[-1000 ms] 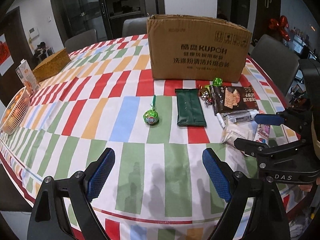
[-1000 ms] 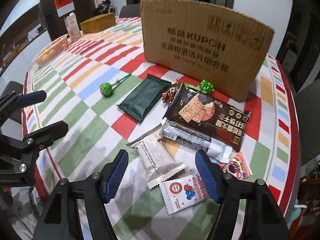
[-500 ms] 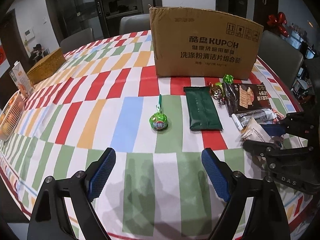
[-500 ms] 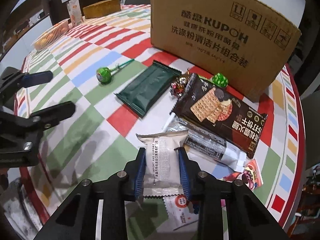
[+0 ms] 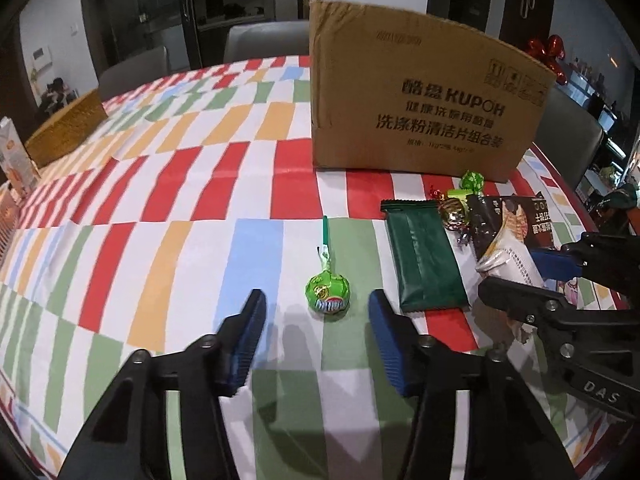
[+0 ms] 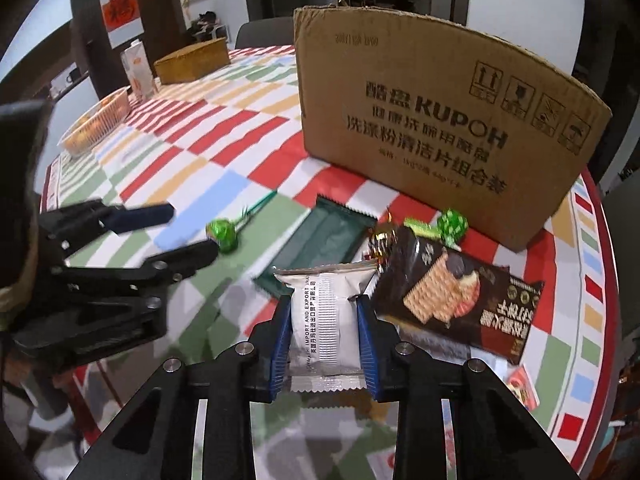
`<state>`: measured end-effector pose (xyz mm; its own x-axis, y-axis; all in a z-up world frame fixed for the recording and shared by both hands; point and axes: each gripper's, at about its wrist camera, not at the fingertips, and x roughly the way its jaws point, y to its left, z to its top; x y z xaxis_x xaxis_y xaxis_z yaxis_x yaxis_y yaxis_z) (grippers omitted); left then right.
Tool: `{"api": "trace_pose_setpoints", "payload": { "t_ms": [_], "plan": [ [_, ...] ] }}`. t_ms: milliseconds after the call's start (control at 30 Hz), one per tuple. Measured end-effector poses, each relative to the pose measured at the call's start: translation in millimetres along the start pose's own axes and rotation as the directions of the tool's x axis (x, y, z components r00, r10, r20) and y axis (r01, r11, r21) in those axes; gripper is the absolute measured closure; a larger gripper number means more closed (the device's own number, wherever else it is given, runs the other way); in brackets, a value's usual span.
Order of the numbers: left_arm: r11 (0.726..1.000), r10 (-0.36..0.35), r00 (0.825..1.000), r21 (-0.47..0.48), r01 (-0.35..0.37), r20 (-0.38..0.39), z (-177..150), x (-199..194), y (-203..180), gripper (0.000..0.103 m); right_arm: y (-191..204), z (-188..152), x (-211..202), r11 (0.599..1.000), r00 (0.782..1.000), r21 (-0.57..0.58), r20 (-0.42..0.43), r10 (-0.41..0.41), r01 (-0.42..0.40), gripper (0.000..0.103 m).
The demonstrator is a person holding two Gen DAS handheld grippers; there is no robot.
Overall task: Organize snacks
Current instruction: 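Grasp the green lollipop with the left tool while the right tool holds the pastry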
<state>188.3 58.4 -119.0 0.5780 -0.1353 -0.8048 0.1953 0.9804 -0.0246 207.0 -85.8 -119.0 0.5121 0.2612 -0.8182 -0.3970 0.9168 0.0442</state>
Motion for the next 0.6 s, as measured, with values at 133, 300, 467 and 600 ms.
{"api": "trace_pose_setpoints", "payload": {
  "t_ms": [133, 300, 467, 600],
  "plan": [
    [0.999, -0.026, 0.999, -0.021, 0.025, -0.033, 3.6, 14.7, 2.8, 0.066, 3.6, 8.3, 3.6, 1.0, 1.0, -0.001, 0.012, -0.005, 0.005, 0.071],
    [0.999, -0.04, 0.998, -0.031, 0.038, -0.047, 4.7, 22.1, 1.2, 0.076, 3.4, 10.3, 5.0, 1.0, 1.0, 0.001, 0.015, -0.005, 0.005, 0.071],
    [0.997, -0.062, 0.997, -0.045, 0.06, -0.049, 4.8, 18.3, -0.9, 0.077, -0.8, 10.1, 8.2, 1.0, 1.0, 0.017, 0.011, 0.001, -0.002, 0.071],
    [0.999, -0.045, 0.999, -0.029, 0.044, -0.021, 5.9, 4.0, -8.1, 0.077, -4.8, 9.6, 2.3, 0.999, 1.0, 0.033, 0.021, 0.011, -0.012, 0.071]
  ]
}}
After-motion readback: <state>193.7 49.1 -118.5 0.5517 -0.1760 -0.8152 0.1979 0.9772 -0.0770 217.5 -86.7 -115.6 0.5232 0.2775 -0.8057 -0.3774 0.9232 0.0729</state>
